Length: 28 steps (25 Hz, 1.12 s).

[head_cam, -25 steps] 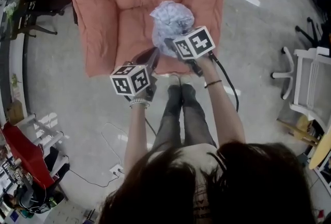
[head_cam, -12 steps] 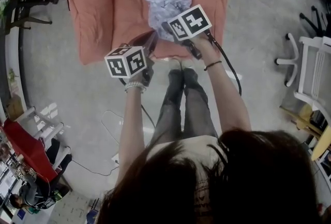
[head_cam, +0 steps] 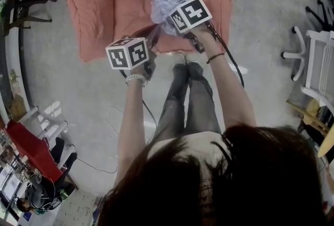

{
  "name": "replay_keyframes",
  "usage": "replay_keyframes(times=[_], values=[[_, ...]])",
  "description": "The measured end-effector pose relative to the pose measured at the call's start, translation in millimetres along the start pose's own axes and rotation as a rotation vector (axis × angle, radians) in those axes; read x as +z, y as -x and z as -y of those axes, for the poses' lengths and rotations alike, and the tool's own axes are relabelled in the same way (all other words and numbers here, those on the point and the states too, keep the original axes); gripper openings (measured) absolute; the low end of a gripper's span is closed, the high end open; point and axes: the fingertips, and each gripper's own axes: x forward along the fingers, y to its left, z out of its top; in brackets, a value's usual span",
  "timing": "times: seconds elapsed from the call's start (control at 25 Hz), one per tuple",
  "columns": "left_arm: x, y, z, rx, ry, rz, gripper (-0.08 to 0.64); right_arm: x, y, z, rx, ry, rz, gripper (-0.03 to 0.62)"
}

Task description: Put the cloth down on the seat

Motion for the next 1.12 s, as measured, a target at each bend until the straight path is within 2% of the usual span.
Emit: replay_keyframes(times=[0.24, 0.56, 0.92, 1.12], values=[[-9.4, -7.0, 0.7, -0.025, 0.026, -0.032, 0.005, -2.1, -6.5, 7.6, -0.038, -0.025, -0.03, 0.143], [-12.3, -7.5, -9.1, -0.008, 0.022, -0.04, 0.005, -4.5, -16.8, 15.0, -0.105, -0.042, -0.05, 0.17], [-16.2, -12.3, -7.3, -0.019, 0.044, -0.057, 0.005, -0.8, -16.3, 14.6, -0.102, -0.062, -0.012, 0.193], [-11.3, -15.4, -6.3, -0.013, 0.031, -0.055, 0.005, -0.8, -16.8, 14.0, -0.094, -0.058, -0.017, 0.196]])
